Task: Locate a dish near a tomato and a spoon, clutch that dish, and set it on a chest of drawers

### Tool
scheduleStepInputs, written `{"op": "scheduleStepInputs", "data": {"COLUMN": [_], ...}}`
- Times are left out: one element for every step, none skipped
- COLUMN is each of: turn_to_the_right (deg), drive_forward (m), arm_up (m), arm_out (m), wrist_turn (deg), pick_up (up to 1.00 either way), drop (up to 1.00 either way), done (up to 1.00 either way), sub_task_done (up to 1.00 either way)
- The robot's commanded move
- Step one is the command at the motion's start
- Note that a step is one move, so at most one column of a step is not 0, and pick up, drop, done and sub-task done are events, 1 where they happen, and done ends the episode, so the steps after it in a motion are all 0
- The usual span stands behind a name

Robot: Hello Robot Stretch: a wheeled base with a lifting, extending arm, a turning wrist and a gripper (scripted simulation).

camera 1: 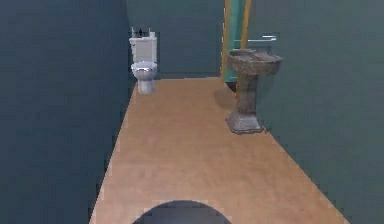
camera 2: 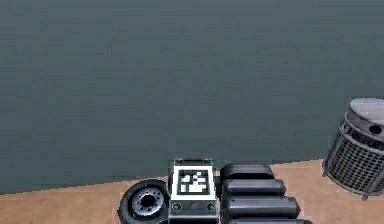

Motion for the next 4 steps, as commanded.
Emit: {"op": "scheduleStepInputs", "data": {"turn_to_the_right": [0.0, 0.0, 0.0, 27.0], "drive_forward": [1.0, 1.0, 0.7, 0.0], "arm_up": [0.0, 0.0, 0.0, 0.0], "arm_out": [0.0, 0.0, 0.0, 0.0], "wrist_turn": [0.0, 0.0, 0.0, 0.0], "pick_up": [0.0, 0.0, 0.0, 0.0], "drop": [0.0, 0.0, 0.0, 0.0], "done": [0.0, 0.0, 0.0, 0.0], "sub_task_done": [0.0, 0.0, 0.0, 0.0]}}
